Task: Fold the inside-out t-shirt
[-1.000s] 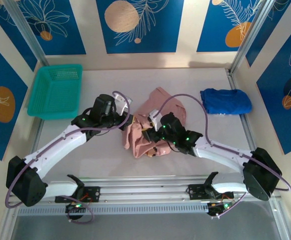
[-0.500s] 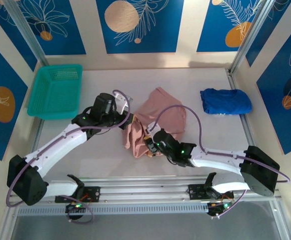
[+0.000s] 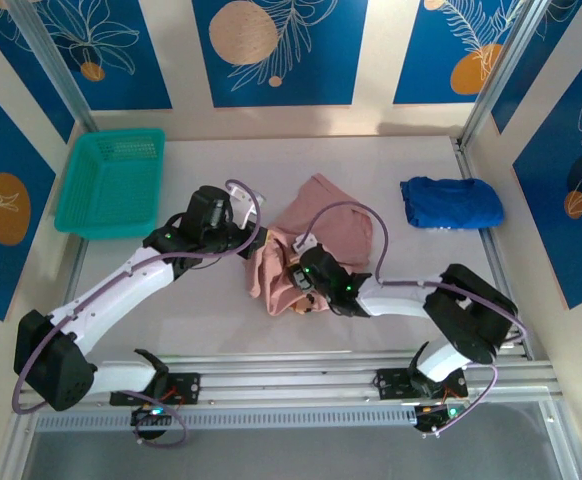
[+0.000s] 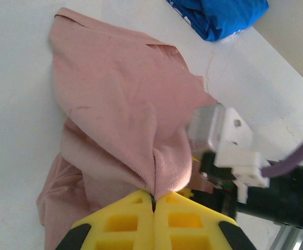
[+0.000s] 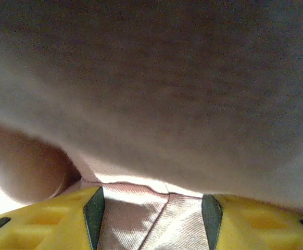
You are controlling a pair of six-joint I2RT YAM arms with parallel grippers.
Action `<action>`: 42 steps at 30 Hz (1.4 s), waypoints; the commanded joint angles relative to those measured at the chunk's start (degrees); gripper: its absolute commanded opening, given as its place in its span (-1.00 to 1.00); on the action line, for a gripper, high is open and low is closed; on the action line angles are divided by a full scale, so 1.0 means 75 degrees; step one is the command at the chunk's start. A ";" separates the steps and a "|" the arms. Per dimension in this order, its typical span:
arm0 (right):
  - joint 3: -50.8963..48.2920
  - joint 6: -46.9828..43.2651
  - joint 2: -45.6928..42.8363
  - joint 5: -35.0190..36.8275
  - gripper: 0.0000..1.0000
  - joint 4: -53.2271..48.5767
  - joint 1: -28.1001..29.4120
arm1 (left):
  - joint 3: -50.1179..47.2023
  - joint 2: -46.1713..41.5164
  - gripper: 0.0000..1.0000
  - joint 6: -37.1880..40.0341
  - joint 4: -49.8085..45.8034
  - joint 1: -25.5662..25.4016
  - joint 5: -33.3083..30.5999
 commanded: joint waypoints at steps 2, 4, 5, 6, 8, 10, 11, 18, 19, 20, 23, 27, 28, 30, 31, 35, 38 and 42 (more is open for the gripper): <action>0.0544 -0.0250 0.0329 0.0056 0.00 0.0851 -0.0241 | 0.0160 -0.0080 -1.00 -0.0025 -0.0099 0.0094 0.0081; 0.0543 -0.0204 0.0285 -0.0053 -0.12 0.0892 -0.0324 | 0.0149 -0.0088 -1.00 -0.0001 -0.0126 0.0103 0.0021; 0.0534 -0.0165 0.0255 -0.0145 -0.20 0.0894 -0.0347 | 0.0135 -0.0087 -1.00 -0.0004 -0.0143 0.0106 -0.0002; 0.0512 -0.0122 0.0221 -0.0255 -0.27 0.0894 -0.0380 | 0.0136 -0.0077 -1.00 0.0008 -0.0144 0.0106 -0.0028; 0.0470 -0.0045 0.0121 -0.0519 -0.48 0.0904 -0.0427 | 0.0126 -0.0065 -1.00 0.0015 -0.0144 0.0117 -0.0074; 0.0372 0.0044 -0.0067 -0.0820 -0.69 0.0866 -0.0486 | 0.0131 -0.0038 -1.00 0.0011 -0.0144 0.0118 -0.0131; 0.0299 0.0112 -0.0247 -0.1021 -0.81 0.0804 -0.0521 | 0.0137 -0.0030 -1.00 0.0008 -0.0153 0.0118 -0.0194; -0.0447 0.0491 -0.1992 -0.2677 -1.00 -0.0073 -0.0960 | 0.0172 0.0042 -1.00 -0.0076 -0.0264 0.0154 -0.0777; -0.0539 0.0557 -0.2236 -0.2857 -1.00 -0.0262 -0.1049 | 0.0184 0.0062 -1.00 -0.0092 -0.0245 0.0156 -0.0712; -0.0670 0.0652 -0.2534 -0.2929 -1.00 -0.0521 -0.1156 | 0.0195 0.0071 -1.00 -0.0093 -0.0199 0.0153 -0.0579; -0.0997 0.0781 -0.3051 -0.2807 -0.96 -0.0985 -0.1356 | 0.0222 0.0127 -1.00 -0.0070 -0.0038 0.0153 0.0038; -0.1176 0.0897 -0.3282 -0.2375 -0.62 -0.1492 -0.1545 | 0.0236 0.0207 -1.00 -0.0066 0.0198 0.0159 0.0891; -0.1168 0.0844 -0.3294 -0.2276 -0.55 -0.1564 -0.1531 | 0.0254 0.0235 -1.00 -0.0074 0.0221 0.0154 0.0986; -0.1165 0.0653 -0.3331 -0.2048 -0.42 -0.1641 -0.1421 | 0.0276 0.0249 -1.00 -0.0091 0.0251 0.0153 0.1078; -0.1165 0.0559 -0.3354 -0.1961 -0.37 -0.1625 -0.1344 | 0.0297 0.0264 -1.00 -0.0094 0.0247 0.0153 0.1088; -0.1200 0.0169 -0.3405 -0.1566 -0.19 -0.1396 -0.0838 | 0.0346 0.0308 -1.00 -0.0123 0.0262 0.0152 0.1166; -0.1163 -0.0033 -0.3355 -0.1144 -0.01 -0.1169 -0.0404 | 0.0348 0.0323 -1.00 -0.0155 0.0258 0.0148 0.1175; -0.0961 -0.0206 -0.3141 -0.0660 0.27 -0.0979 -0.0092 | 0.0372 0.0311 -1.00 -0.0168 0.0225 0.0142 0.1142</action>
